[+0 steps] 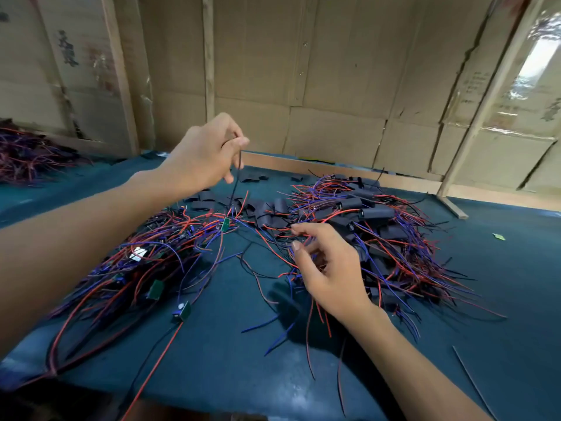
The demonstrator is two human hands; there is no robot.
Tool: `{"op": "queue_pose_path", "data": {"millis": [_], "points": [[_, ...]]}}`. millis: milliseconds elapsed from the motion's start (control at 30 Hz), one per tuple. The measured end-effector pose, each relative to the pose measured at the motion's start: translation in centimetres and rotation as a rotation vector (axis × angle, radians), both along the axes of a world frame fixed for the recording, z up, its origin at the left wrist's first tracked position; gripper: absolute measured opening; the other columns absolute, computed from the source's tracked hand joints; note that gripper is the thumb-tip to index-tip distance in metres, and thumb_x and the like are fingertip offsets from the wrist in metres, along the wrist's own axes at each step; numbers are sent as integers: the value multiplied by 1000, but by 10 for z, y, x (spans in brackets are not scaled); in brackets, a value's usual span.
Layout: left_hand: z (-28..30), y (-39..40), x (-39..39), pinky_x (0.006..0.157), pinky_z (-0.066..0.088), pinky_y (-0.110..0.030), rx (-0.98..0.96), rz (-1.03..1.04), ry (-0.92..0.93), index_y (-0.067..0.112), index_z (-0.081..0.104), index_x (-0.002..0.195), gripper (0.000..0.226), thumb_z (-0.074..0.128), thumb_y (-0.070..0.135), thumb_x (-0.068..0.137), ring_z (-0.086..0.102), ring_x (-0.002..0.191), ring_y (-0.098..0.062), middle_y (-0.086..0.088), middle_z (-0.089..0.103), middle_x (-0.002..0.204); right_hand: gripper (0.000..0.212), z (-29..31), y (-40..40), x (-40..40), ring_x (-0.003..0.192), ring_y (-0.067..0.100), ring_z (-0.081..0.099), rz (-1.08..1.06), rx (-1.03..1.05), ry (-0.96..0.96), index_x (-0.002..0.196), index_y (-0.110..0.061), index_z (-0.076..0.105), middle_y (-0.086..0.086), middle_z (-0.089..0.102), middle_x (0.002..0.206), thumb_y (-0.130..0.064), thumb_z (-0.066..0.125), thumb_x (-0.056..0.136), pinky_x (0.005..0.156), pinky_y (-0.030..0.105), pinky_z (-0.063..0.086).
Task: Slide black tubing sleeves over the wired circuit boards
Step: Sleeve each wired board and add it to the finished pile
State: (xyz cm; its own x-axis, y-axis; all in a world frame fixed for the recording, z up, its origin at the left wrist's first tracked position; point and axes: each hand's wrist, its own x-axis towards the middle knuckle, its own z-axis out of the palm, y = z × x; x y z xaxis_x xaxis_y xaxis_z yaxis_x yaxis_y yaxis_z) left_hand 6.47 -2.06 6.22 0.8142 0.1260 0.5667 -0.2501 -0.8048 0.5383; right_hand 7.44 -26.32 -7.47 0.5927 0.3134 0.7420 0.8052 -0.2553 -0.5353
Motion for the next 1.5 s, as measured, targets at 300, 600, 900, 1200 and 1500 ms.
{"op": "queue_pose_path", "data": {"millis": [300,600,900,1200,1500], "points": [[32,-70,0,33,42,-24,-602,-261,58,13,51,102,12,54,25,103,63,45,-18,2,67,65,48,12,16,-16,108,18,67,229,187,605,132,-23,63,-11,73,119,-46,65,89,96,43,53],[-40,-120,-30,51,50,-25,-936,-282,70,29,54,115,19,60,35,99,71,73,-14,-1,72,87,10,23,13,-9,51,11,50,316,450,692,79,-21,74,1,68,66,-23,71,88,50,20,41],[-64,-99,-26,71,60,-40,-685,-513,621,0,65,97,56,55,56,96,69,69,-30,-10,70,76,26,30,7,-9,44,17,27,575,654,1117,73,-13,48,0,28,57,-34,59,83,42,26,36],[-66,-106,14,69,43,-33,-910,-821,781,8,66,72,46,67,52,83,55,65,-21,-5,58,68,48,50,-18,1,38,11,24,643,530,1271,72,-18,50,0,29,54,-60,46,95,36,14,24],[-108,-109,15,58,50,-23,-1365,-925,631,18,75,108,28,69,32,85,57,53,-10,0,65,70,20,53,-39,7,47,10,34,920,307,1431,91,-2,65,5,44,65,-16,52,98,34,16,31]]}}
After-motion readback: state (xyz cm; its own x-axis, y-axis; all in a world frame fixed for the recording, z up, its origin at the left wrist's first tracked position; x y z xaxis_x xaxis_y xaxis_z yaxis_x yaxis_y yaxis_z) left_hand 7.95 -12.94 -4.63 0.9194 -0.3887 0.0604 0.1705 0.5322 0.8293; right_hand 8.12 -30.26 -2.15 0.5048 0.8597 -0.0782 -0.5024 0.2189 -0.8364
